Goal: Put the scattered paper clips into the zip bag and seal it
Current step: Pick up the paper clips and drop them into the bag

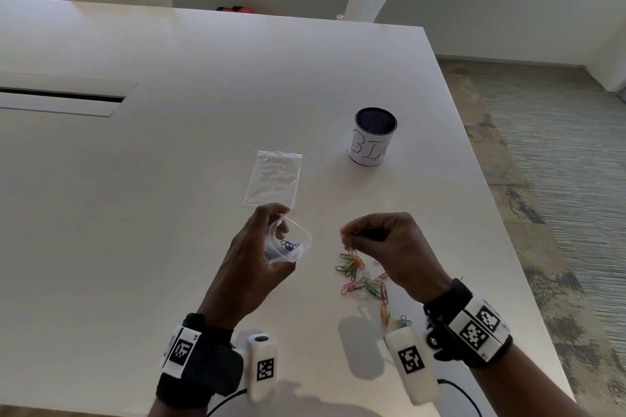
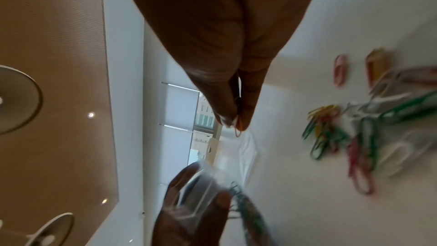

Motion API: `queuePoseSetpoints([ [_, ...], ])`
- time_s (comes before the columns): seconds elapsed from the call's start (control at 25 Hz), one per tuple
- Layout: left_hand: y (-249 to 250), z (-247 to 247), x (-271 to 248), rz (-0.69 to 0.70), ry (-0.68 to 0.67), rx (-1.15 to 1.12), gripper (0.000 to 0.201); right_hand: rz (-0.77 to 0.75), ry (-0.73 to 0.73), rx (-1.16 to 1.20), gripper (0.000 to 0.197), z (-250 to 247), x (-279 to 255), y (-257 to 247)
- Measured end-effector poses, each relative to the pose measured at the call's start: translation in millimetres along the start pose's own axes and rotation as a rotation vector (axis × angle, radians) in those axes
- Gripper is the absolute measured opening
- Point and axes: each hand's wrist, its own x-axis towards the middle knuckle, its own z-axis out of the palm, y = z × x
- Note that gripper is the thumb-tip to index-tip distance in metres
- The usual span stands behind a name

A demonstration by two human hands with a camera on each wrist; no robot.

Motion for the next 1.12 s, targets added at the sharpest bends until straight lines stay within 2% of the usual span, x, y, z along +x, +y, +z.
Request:
queuePoseSetpoints([
  [0.16,0.0,1.4,0.2,-0.006,-0.004,0.015,0.068,-0.176,0.095,0.107,0.012,32.1,1.3,-19.7],
  [0.28,2.6,0.6,0.4,-0.008,-0.015,0.030,0.066,-0.339,0.126,-0.006,0.013,59.1,6.4,-24.9],
  [0.36,3.9,-0.5,0.5,-0.007,-0.016,0.031,0.064,-0.415,0.092,-0.110,0.013,71.0,7.0,-23.0],
  [0.56,3.9,-2.2,-0.3,-0.024,-0.012,0.012,0.067,-0.452,-0.028,-0.209,0.017,72.5,2.3,-21.2],
  [0.68,2.7,-1.3,-0.3,-0.025,-0.021,0.019,0.068,-0.483,0.002,-0.237,0.016,63.8,2.0,-27.8],
  [0.8,2.0,-0.7,-0.8,-0.019,-0.019,0.014,0.069,-0.455,0.080,-0.249,0.013,42.0,7.4,-25.1],
  [0.92,1.4,-0.1,-1.3,-0.012,-0.016,-0.002,0.069,-0.358,0.084,-0.399,0.014,12.8,14.8,-7.8],
  [1.04,0.1,1.3,-0.7,-0.018,-0.019,-0.012,0.070,-0.237,-0.074,-0.656,0.020,-6.1,16.5,5.8],
  [1.12,-0.5,2.7,-0.4,-0.022,-0.024,-0.015,0.071,-0.194,-0.264,-0.830,0.045,-10.0,12.5,10.6],
])
